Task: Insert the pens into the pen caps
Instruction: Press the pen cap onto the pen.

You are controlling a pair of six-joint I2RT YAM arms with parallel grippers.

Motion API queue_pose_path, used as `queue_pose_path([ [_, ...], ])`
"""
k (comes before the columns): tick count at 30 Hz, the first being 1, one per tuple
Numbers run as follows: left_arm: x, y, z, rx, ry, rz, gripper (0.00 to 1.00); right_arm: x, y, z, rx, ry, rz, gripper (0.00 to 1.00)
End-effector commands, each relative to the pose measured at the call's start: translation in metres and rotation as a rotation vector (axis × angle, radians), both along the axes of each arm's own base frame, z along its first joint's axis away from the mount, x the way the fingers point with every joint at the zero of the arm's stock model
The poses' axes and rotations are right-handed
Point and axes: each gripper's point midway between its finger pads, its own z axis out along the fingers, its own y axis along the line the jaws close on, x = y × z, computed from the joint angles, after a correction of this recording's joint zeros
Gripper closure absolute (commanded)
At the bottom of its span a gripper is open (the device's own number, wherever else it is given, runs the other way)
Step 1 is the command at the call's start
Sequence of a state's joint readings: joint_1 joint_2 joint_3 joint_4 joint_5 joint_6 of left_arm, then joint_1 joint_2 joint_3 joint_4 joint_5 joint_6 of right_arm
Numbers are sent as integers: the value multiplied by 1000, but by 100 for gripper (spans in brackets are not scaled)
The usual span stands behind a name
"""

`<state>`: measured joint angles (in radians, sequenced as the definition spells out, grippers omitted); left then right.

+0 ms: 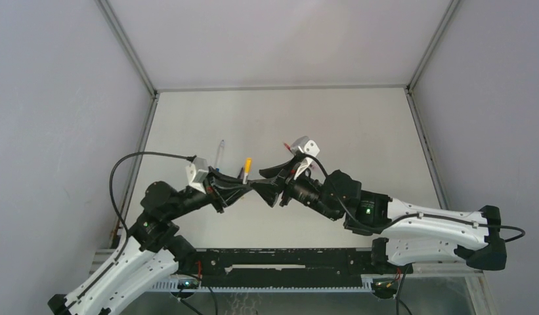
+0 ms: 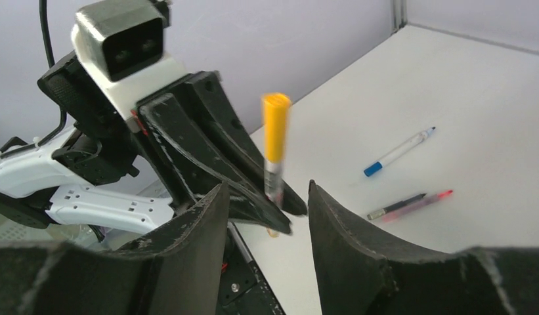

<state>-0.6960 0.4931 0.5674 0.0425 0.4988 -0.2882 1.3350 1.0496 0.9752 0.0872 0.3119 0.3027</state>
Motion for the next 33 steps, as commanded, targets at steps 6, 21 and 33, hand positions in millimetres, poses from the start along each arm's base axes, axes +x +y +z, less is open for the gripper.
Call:
queue_pose_path([
  [6,-21,33,49,-161,-291,79,100,-27,-31,45,-5,-286,159,42],
  [21,-88,36,68,-189,-622,-184,100,-46,-58,59,-7,-534,283,41],
  [33,-87,37,75,-235,-573,-179,100,-42,-56,55,-1,-516,275,42],
])
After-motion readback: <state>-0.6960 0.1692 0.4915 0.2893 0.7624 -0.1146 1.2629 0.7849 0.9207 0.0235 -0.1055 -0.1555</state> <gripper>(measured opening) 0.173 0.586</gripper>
